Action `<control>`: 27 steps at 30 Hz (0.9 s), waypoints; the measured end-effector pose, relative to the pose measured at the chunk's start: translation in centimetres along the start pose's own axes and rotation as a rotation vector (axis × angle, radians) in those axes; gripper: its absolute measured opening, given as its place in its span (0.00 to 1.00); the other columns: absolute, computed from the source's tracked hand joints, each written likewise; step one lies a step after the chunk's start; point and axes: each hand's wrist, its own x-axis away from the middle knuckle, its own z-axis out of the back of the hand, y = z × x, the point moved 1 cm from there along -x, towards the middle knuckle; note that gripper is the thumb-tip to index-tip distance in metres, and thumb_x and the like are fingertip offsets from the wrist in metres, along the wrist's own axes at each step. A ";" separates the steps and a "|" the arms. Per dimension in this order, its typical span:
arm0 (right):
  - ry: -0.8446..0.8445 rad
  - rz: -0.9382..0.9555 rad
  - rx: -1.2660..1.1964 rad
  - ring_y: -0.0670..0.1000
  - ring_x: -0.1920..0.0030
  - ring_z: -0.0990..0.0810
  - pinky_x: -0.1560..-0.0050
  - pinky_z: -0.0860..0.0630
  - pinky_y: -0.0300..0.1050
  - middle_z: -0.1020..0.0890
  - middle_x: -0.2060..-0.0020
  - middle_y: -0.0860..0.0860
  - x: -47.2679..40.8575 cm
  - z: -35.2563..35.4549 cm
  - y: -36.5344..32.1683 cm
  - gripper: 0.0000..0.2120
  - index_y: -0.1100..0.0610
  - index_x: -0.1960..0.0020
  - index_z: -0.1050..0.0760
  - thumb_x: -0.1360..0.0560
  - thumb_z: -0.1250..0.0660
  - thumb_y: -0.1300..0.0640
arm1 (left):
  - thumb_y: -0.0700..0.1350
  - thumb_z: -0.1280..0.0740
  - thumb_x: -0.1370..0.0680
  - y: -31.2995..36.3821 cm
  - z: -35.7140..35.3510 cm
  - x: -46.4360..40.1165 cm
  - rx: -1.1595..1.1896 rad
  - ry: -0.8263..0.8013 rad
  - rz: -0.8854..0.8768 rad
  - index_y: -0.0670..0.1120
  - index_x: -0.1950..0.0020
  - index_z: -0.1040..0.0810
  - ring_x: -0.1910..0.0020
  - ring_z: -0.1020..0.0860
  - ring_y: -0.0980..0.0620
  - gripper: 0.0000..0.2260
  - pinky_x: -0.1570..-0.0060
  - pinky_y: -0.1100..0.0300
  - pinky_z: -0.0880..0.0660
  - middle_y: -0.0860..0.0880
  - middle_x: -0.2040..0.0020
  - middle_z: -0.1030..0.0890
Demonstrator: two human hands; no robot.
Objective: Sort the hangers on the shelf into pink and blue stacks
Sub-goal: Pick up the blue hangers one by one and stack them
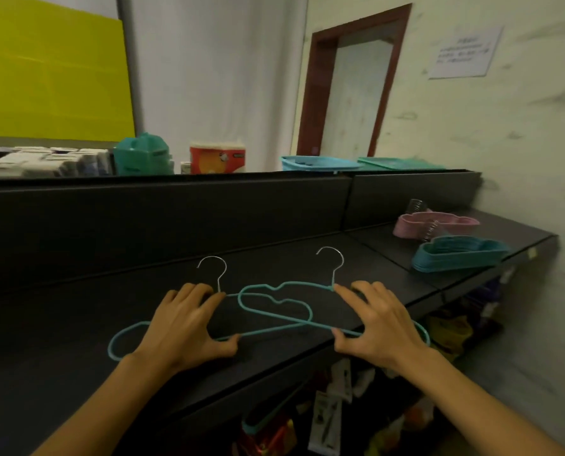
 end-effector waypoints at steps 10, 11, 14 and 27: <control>0.101 -0.057 0.079 0.56 0.52 0.24 0.56 0.23 0.51 0.22 0.49 0.55 5.8 6.4 16.1 0.34 0.58 0.37 0.23 0.35 0.35 0.38 | 0.76 0.48 0.35 16.4 2.0 -9.3 0.075 0.119 -0.146 0.50 0.32 0.28 0.42 0.27 0.50 0.42 0.45 0.56 0.30 0.49 0.39 0.25; 0.100 -0.062 0.103 0.56 0.52 0.24 0.56 0.23 0.51 0.22 0.49 0.55 6.7 7.0 17.9 0.34 0.58 0.36 0.23 0.35 0.36 0.38 | 0.75 0.47 0.35 18.2 1.9 -10.2 0.082 0.134 -0.157 0.49 0.34 0.25 0.44 0.25 0.50 0.41 0.47 0.56 0.29 0.49 0.42 0.24; 0.090 -0.077 0.174 0.57 0.52 0.23 0.57 0.23 0.51 0.21 0.49 0.56 9.2 8.5 22.9 0.34 0.58 0.36 0.23 0.35 0.37 0.37 | 0.74 0.43 0.34 23.1 1.2 -12.2 0.127 0.156 -0.163 0.48 0.41 0.20 0.52 0.22 0.50 0.37 0.56 0.56 0.25 0.49 0.49 0.21; 0.192 -0.204 0.123 0.57 0.54 0.22 0.58 0.21 0.52 0.21 0.50 0.56 11.9 8.2 37.6 0.31 0.60 0.40 0.22 0.33 0.35 0.38 | 0.72 0.39 0.35 36.9 -0.9 -23.9 0.209 0.180 -0.313 0.47 0.45 0.19 0.58 0.22 0.50 0.33 0.62 0.57 0.25 0.50 0.55 0.21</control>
